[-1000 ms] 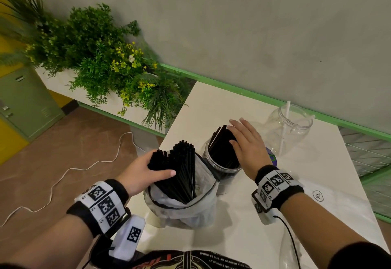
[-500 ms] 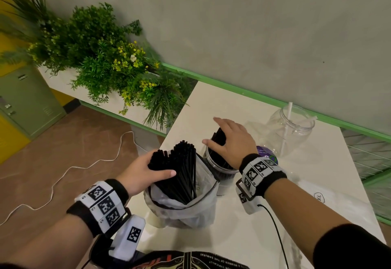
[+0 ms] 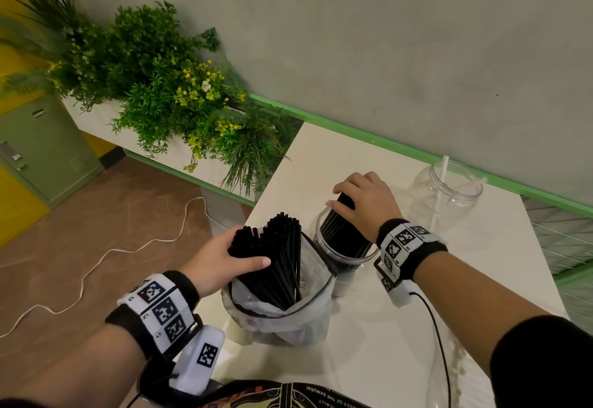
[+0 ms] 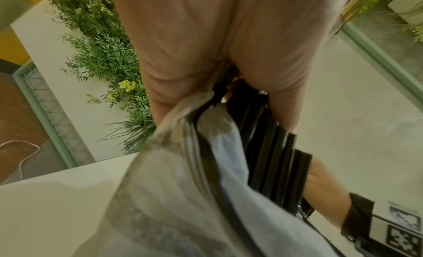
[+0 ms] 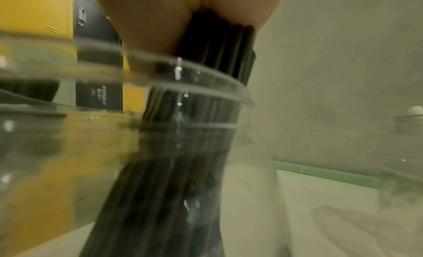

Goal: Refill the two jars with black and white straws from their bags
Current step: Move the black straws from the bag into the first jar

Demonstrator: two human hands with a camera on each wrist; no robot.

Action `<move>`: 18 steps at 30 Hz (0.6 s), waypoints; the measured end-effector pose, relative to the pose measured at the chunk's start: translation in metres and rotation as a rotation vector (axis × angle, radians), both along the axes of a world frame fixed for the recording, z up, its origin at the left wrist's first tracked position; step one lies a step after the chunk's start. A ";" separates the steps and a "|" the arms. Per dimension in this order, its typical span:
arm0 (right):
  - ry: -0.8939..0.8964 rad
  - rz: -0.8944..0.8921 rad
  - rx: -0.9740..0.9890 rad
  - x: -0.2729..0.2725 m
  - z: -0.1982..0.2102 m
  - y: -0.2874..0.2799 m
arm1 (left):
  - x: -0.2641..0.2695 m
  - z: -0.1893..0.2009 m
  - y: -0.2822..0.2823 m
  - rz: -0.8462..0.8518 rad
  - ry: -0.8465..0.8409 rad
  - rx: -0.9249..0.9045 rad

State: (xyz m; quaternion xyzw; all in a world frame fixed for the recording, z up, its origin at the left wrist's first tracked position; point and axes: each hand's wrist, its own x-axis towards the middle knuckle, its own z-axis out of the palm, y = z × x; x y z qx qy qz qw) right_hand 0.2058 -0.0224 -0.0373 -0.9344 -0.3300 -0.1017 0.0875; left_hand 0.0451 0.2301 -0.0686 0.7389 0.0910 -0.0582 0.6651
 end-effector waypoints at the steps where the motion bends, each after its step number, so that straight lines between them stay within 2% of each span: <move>1: 0.058 -0.031 -0.018 0.000 -0.001 -0.001 | 0.000 0.000 0.000 -0.001 -0.002 0.000; 3: 0.129 -0.063 -0.019 0.001 -0.002 -0.002 | 0.000 0.000 0.001 -0.002 -0.003 -0.003; 8: 0.062 0.003 0.078 0.000 -0.004 -0.001 | 0.001 -0.004 0.003 0.003 -0.006 -0.026; 13: 0.181 -0.092 0.151 0.003 -0.003 0.001 | 0.001 -0.004 0.004 -0.009 -0.021 -0.049; 18: 0.248 -0.093 0.145 0.005 -0.001 0.001 | 0.002 -0.006 0.005 -0.017 -0.032 -0.049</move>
